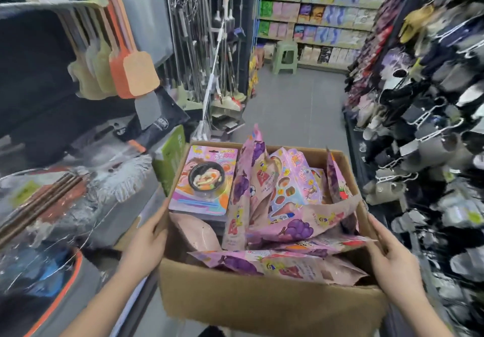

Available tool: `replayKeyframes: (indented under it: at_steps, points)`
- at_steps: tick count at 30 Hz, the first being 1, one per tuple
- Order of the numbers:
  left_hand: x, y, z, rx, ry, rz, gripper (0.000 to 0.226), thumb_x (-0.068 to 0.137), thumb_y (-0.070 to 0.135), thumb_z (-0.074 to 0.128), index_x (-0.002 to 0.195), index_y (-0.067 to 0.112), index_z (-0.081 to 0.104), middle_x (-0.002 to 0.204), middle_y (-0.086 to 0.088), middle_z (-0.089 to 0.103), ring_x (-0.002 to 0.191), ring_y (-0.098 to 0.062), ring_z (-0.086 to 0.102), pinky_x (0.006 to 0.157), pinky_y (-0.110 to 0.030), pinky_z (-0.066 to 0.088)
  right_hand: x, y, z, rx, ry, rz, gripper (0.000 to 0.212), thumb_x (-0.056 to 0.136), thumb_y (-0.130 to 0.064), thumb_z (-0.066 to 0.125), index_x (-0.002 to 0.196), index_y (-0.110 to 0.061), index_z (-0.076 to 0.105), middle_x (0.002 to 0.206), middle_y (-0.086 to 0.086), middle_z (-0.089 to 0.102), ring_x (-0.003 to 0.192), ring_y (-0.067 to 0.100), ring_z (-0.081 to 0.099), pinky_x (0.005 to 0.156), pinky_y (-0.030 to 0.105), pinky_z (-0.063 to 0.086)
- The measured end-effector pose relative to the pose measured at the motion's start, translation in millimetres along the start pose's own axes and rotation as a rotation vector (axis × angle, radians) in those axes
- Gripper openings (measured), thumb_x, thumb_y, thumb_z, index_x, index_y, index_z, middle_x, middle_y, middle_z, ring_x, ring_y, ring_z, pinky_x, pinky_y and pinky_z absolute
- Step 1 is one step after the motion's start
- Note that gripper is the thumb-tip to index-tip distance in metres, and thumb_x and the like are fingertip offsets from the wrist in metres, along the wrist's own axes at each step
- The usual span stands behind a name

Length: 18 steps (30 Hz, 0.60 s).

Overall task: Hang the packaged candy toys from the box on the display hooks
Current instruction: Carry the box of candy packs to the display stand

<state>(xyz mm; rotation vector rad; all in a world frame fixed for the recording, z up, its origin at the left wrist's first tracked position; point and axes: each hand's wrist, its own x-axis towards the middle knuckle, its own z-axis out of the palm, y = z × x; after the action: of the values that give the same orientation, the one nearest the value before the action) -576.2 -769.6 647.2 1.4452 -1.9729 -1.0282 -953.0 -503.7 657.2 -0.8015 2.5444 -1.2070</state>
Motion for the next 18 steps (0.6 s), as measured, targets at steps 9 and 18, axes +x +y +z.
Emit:
replayKeyframes:
  at_steps: [9, 18]
  points:
    - [191.3, 67.3, 40.0, 0.026, -0.117, 0.056, 0.074, 0.099, -0.009, 0.050, 0.153, 0.041, 0.042, 0.132, 0.004, 0.058, 0.125, -0.037, 0.061, 0.100, -0.040, 0.047, 138.0, -26.4, 34.1, 0.001, 0.109, 0.117, 0.053, 0.097, -0.019, 0.066, 0.138, -0.051, 0.055, 0.096, -0.023, 0.074, 0.092, 0.025, 0.071, 0.068, 0.017, 0.045]
    - [380.6, 133.6, 147.9, 0.126, -0.133, 0.063, 0.086, 0.098, 0.004, 0.056, 0.140, 0.074, 0.028, 0.104, -0.009, 0.072, 0.070, -0.019, 0.066, 0.065, -0.029, 0.049, 332.9, -17.5, 44.7, 0.008, 0.170, 0.153, 0.052, 0.097, -0.023, 0.066, 0.130, -0.060, 0.049, 0.088, -0.005, 0.068, 0.073, 0.014, 0.063, 0.064, 0.029, 0.045]
